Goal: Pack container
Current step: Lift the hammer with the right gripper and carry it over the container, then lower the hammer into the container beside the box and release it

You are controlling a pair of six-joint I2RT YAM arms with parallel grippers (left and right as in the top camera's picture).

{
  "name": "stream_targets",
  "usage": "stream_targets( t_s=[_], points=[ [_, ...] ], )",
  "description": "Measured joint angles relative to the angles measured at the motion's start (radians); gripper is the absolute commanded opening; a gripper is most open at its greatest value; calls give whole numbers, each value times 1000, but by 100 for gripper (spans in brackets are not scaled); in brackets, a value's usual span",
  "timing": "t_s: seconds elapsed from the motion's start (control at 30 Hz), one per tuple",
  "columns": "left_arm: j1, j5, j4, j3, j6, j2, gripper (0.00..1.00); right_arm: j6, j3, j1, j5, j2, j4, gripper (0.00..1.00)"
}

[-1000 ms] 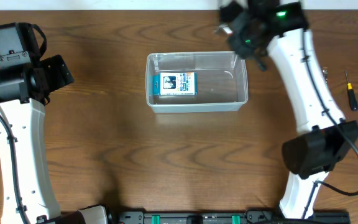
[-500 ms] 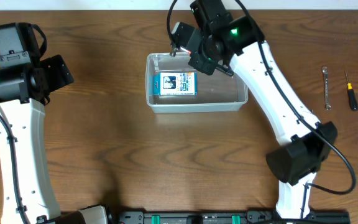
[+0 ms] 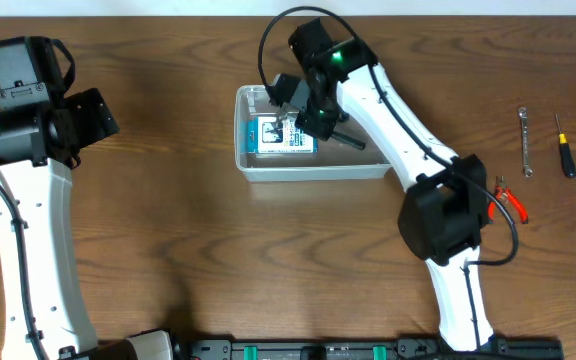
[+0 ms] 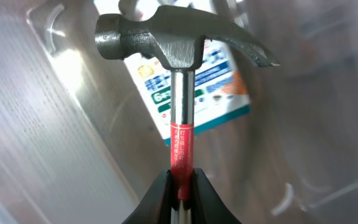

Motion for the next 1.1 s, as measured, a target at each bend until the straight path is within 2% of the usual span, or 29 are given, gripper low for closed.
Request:
stream_targets(
  t_s=[0.5, 1.1],
  points=[
    [0, 0, 0, 0, 0, 0, 98, 0, 0, 0, -56, 82, -4, 9],
    [0, 0, 0, 0, 0, 0, 98, 0, 0, 0, -61, 82, 1, 19]
  ],
)
